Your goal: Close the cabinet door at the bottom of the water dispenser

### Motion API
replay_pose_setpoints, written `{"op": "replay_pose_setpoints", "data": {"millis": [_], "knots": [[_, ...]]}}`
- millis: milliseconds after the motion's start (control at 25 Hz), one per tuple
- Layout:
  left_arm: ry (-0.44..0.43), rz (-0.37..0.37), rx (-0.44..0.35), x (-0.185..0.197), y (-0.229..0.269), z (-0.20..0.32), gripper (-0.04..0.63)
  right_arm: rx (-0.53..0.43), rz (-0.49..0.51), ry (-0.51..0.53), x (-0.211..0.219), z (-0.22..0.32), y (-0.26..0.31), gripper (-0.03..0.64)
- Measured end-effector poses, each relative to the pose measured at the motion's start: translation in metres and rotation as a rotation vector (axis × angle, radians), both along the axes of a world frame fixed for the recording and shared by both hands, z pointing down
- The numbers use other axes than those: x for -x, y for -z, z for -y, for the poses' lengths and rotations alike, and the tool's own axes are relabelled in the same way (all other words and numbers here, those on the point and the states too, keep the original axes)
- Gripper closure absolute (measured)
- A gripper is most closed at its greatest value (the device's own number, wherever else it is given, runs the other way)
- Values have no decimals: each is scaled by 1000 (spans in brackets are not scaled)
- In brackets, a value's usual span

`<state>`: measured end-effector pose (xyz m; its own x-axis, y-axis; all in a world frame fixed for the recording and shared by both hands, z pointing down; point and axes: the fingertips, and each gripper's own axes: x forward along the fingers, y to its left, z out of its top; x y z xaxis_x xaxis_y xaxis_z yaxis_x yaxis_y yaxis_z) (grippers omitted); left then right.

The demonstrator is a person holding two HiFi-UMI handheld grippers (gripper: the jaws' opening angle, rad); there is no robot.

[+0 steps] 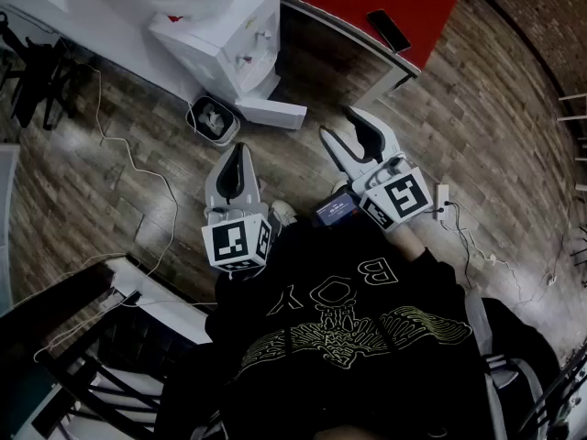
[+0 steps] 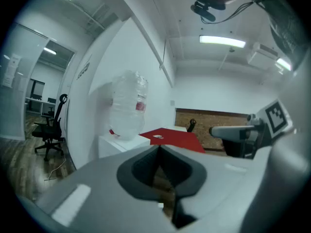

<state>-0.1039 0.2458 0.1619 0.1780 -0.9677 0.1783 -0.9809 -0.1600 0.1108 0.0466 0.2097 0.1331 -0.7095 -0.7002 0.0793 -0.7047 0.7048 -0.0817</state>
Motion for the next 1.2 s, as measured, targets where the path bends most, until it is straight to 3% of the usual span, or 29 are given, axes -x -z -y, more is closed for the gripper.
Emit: {"op": "replay_pose_setpoints", "data": {"millis": [120, 240, 320, 520, 720, 960, 1120, 1200], "knots": [[2, 1, -23, 2, 1, 8, 588, 4, -5, 9, 5, 0, -6, 486], [-34, -67, -114, -2, 12, 19, 588, -17, -23, -1, 2, 11, -9, 541], [-43, -97, -137, -7, 14, 32, 588, -20, -11, -4, -6, 24, -11, 617], [-47, -57, -121, -19, 4, 76, 588, 22, 3, -19, -25, 72, -31, 617], [-150, -75, -173, -46, 8, 125, 588, 68, -27, 8, -38, 129, -52, 617], [-111, -16, -110, -50, -23, 176, 588, 128, -110, 44, -44, 185, -96, 617], [-91, -30, -52, -40, -60, 192, 588, 94, -147, 111, -32, 200, -141, 617], [-80, -37, -10, -36, -88, 197, 588, 126, -161, 137, -27, 200, -175, 617]]}}
